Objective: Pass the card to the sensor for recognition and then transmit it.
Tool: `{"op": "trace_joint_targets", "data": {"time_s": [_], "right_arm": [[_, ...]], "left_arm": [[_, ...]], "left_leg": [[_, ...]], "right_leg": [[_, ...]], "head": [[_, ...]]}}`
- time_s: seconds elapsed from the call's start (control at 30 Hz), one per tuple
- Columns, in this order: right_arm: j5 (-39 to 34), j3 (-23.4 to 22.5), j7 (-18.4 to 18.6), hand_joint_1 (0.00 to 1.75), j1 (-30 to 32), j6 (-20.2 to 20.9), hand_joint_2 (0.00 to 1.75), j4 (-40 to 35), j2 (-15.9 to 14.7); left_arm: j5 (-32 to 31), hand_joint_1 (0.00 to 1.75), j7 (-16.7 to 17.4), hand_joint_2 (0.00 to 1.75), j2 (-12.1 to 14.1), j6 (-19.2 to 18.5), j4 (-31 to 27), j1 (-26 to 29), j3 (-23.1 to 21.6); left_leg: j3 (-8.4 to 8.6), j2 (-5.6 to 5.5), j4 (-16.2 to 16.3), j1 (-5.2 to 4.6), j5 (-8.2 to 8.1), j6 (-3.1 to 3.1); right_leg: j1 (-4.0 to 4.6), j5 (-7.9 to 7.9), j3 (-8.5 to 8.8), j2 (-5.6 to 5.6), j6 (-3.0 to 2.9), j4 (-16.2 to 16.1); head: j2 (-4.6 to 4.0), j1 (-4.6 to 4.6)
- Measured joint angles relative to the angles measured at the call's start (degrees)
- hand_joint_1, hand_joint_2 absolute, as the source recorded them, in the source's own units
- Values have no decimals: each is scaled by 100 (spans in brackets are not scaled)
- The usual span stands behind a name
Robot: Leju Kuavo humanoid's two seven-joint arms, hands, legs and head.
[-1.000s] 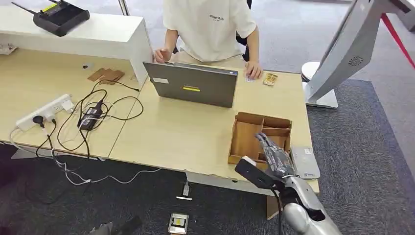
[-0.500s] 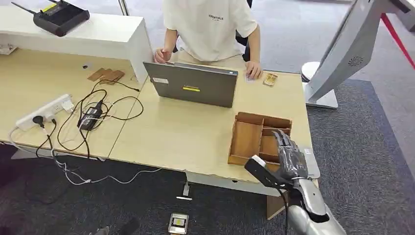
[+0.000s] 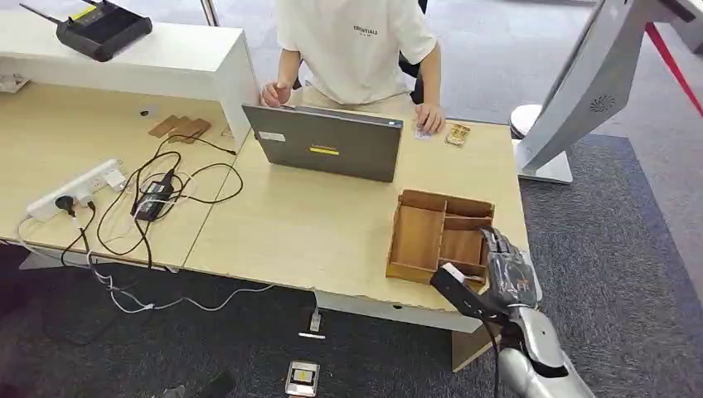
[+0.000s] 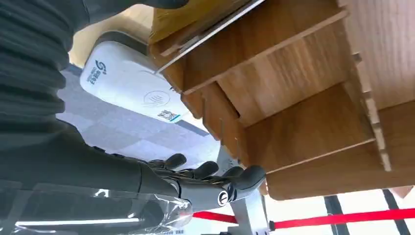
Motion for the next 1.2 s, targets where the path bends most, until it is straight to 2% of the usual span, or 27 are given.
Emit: {"op": "trace_joint_targets", "data": {"time_s": [0.57,0.87,1.2], "right_arm": [[-168,-63,-113,0,59,-70,175,162,0],[-188,-59,-496,0,66,-463,175,83,13],[-195,-41,-636,0,65,-525,175,72,37]], "left_arm": [[35,0,28,0,26,-7,-35,-25,-155],[35,0,-18,0,26,-31,-52,-82,-223],[37,0,-33,0,26,-46,-55,-100,-291]], "left_leg": [[1,0,0,0,0,0],[1,0,0,0,0,0],[1,0,0,0,0,0]], "right_leg": [[0,0,0,0,0,0],[0,0,1,0,0,0],[0,0,1,0,0,1]], "head": [[0,-2],[0,-2],[0,0]]}}
